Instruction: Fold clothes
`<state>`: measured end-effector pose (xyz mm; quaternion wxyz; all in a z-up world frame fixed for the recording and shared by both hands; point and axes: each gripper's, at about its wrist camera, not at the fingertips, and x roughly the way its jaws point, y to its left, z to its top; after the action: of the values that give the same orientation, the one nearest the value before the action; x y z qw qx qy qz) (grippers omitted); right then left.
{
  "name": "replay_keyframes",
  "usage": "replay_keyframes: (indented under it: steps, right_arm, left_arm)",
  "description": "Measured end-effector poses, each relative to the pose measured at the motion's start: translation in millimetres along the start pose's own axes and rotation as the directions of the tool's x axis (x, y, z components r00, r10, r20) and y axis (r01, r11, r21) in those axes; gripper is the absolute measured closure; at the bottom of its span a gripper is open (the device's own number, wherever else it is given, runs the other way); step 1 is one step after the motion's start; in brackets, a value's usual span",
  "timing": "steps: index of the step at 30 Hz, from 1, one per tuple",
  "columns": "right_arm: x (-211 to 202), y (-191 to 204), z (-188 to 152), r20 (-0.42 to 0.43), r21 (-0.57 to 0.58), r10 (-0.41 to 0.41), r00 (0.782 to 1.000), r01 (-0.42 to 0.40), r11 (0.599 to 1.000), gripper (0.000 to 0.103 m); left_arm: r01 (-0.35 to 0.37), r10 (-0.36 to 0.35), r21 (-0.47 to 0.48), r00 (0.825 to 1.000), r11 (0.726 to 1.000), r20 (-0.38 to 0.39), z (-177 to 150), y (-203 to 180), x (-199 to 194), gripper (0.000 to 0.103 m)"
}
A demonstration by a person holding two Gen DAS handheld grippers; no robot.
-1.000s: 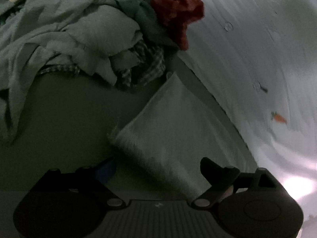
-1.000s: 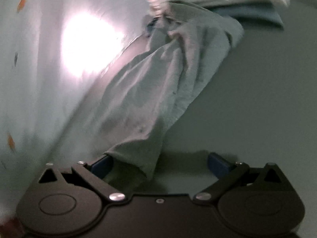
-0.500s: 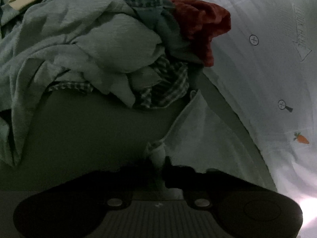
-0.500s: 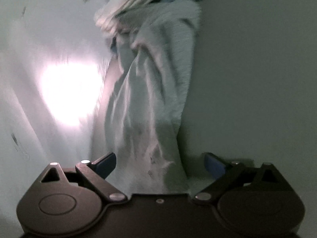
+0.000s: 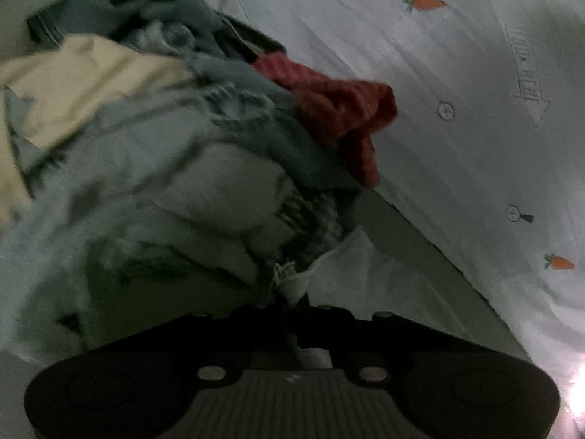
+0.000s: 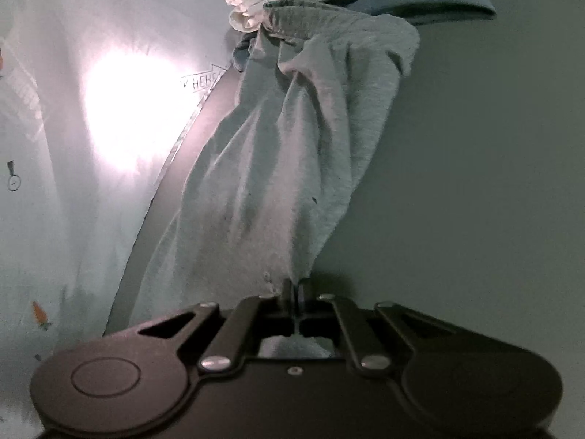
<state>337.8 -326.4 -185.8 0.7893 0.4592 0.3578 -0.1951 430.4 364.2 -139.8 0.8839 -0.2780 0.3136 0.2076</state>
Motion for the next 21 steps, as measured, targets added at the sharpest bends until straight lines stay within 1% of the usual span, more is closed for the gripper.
replay_keyframes:
  steps: [1,2,3,4,5,6,7,8,9,11,14,15,18,19,20,21]
  right_arm:
    - [-1.6,-3.5,-2.4,-0.015,-0.005,-0.001,1.0,0.001,1.0,0.101]
    - [-0.7,-6.8,-3.9,-0.035,-0.02,-0.005,0.999,0.004,1.0,0.097]
    - [2.3,-8.3,0.0,-0.037,-0.032,-0.018,0.999,0.016,0.999,0.085]
    - [1.3,-11.5,1.0,-0.022,-0.038,-0.035,0.999,0.034,0.999,0.074]
    - [-1.8,-15.9,3.2,0.007,-0.036,-0.045,0.999,0.045,0.998,0.052]
    - [-7.1,-21.6,5.6,0.052,-0.021,-0.046,0.998,0.047,0.999,0.048]
    - [-12.8,-28.3,10.0,0.097,0.006,-0.038,0.995,0.038,0.999,0.047]
    - [-16.7,-35.4,16.6,0.132,0.041,-0.029,0.991,0.023,0.999,0.045]
    - [-18.7,-42.9,25.9,0.164,0.085,-0.025,0.986,0.011,0.996,0.039]
    - [-18.0,-56.2,44.3,0.219,0.152,-0.029,0.975,-0.005,0.988,0.034]
    - [-9.9,-69.3,73.2,0.28,0.22,-0.05,0.959,-0.013,0.975,0.034]
    - [-3.3,-70.5,82.2,0.296,0.237,-0.054,0.954,-0.019,0.971,0.032]
    - [14.2,-69.9,106.3,0.323,0.254,-0.084,0.943,-0.001,0.967,0.028]
    - [19.4,-66.3,112.6,0.327,0.242,-0.089,0.941,0.007,0.97,0.028]
    - [24.5,-62.6,118.9,0.331,0.23,-0.093,0.939,0.016,0.973,0.02]
    - [29.7,-59.0,125.2,0.335,0.219,-0.098,0.937,0.024,0.976,0.023]
  left_arm:
    - [-0.016,0.016,0.008,1.0,1.0,-0.004,-1.0,3.7,0.9,0.098]
    - [-0.031,0.031,0.016,0.999,0.999,-0.01,-2.0,7.6,2.0,0.098]
    - [-0.039,0.039,0.02,0.999,0.999,-0.033,-4.2,12.6,4.9,0.098]
    - [-0.035,0.036,0.008,0.997,0.999,-0.062,-6.8,17.3,8.2,0.095]
    - [-0.033,0.033,-0.003,0.996,0.999,-0.088,-9.4,21.8,11.3,0.093]
    - [-0.045,0.045,-0.002,0.995,0.999,-0.091,-11.9,23.6,11.6,0.09]
    - [-0.057,0.056,-0.001,0.994,0.998,-0.094,-14.2,25.2,11.9,0.088]
    - [-0.065,0.066,0.008,0.993,0.998,-0.098,-15.1,25.0,12.0,0.085]
    - [-0.074,0.075,0.016,0.992,0.997,-0.102,-15.9,24.7,12.2,0.084]
    - [-0.076,0.078,0.02,0.989,0.997,-0.126,-16.6,24.1,16.5,0.084]
    - [-0.089,0.094,0.034,0.982,0.995,-0.164,-17.0,19.9,25.7,0.081]
    - [-0.096,0.102,0.041,0.98,0.994,-0.171,-17.2,17.5,28.2,0.079]
    - [-0.129,0.137,0.052,0.975,0.99,-0.176,-18.1,9.1,34.0,0.076]
    - [-0.142,0.15,0.057,0.973,0.988,-0.175,-18.0,5.9,35.0,0.073]
    - [-0.155,0.163,0.062,0.971,0.986,-0.174,-18.0,2.8,36.0,0.072]
    - [-0.164,0.175,0.073,0.969,0.984,-0.173,-18.6,-1.0,37.0,0.069]
